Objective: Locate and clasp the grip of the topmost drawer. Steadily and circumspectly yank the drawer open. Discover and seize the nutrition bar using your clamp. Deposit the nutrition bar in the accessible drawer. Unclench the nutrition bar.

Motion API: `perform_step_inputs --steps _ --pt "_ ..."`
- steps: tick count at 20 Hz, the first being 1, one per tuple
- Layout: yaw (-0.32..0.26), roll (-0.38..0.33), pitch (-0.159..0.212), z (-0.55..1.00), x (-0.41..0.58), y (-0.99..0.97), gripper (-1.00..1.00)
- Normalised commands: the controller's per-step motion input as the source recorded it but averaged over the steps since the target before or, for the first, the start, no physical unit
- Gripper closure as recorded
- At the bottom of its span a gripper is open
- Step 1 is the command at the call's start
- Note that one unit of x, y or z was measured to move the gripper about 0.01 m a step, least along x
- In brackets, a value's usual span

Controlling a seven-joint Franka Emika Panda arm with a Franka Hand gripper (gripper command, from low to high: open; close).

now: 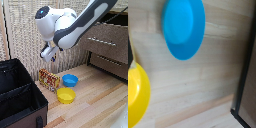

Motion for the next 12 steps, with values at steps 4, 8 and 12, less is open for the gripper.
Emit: perform_step_inputs --steps 4,8,12 --pt "-0.148 0.267 0.121 0.12 0.541 0.25 -1.00" --pt "-0.141 0.264 0.122 0.13 0.534 0.28 -1.00" --pt "-0.144 0.212 0.126 0.15 0.474 0.36 -1.00"
